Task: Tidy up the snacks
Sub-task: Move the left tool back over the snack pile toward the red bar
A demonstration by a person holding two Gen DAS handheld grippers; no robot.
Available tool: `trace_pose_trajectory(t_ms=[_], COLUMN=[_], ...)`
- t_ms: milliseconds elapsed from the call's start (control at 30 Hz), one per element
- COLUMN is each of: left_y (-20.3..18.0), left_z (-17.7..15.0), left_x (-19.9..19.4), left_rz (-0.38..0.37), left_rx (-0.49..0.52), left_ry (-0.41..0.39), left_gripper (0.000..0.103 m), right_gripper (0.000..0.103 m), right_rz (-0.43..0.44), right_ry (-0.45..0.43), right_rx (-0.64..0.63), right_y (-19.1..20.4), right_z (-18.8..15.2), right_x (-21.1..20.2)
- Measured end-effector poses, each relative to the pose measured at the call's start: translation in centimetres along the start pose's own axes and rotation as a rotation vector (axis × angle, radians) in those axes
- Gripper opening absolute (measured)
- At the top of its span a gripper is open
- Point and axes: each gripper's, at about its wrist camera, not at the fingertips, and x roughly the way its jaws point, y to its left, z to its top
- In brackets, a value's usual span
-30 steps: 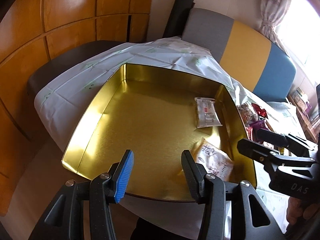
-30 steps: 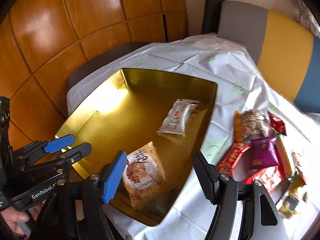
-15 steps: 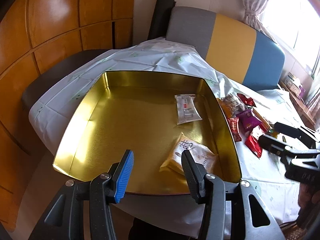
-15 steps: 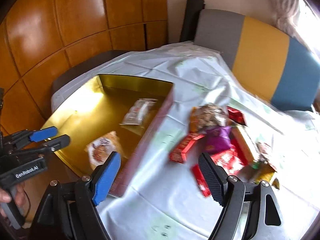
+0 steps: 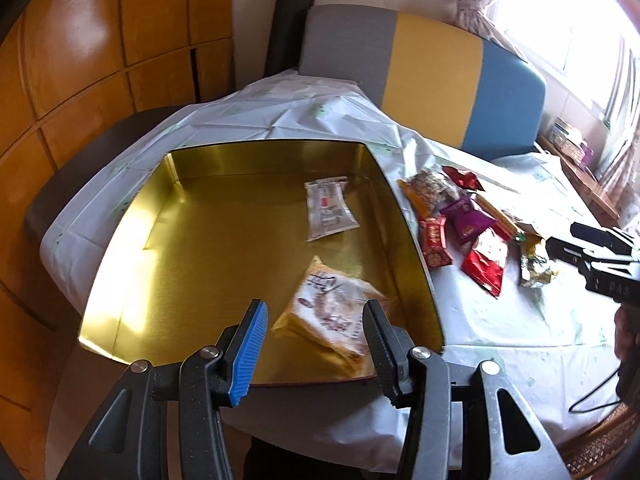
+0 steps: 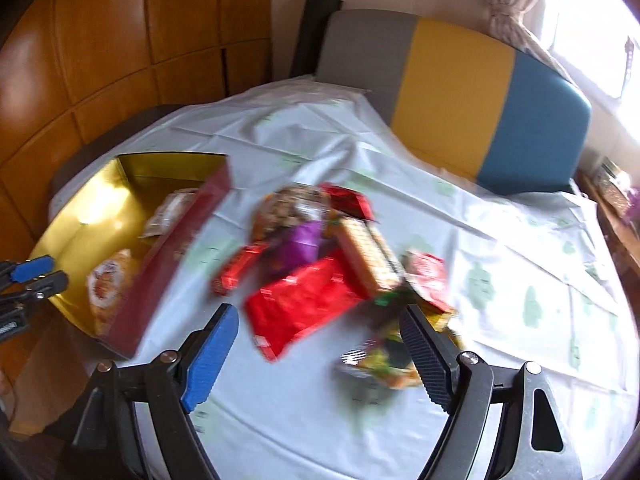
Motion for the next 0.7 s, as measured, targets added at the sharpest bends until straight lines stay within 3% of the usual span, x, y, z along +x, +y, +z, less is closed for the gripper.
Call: trace_pose_trajectory(t_ms=[233,467,700], left_y=[-2.7,-6.6,-10.6], left_z=[1.1,2.6,5.4], left_x=[0.1,1.0,3.3], left_rz=[-0.047,-0.143,-0.228], left_rx=[0.075,0.166,0.231], left_ry=[0.005,0.040,0.093], left_gripper=[0.050,0.050,0.030], right_gripper=[0.085,0.085,0.089], right_rz=[-0.110,-0.100,-0.072], right_ry=[0.036,0.074,0.052], right_rx=[0.121,0.310,0.307], right_y=[-6.6,-10.7,-10.2], right_z=[-1.1,-1.8,-1.2], right_x=[1.3,2.3,2.0])
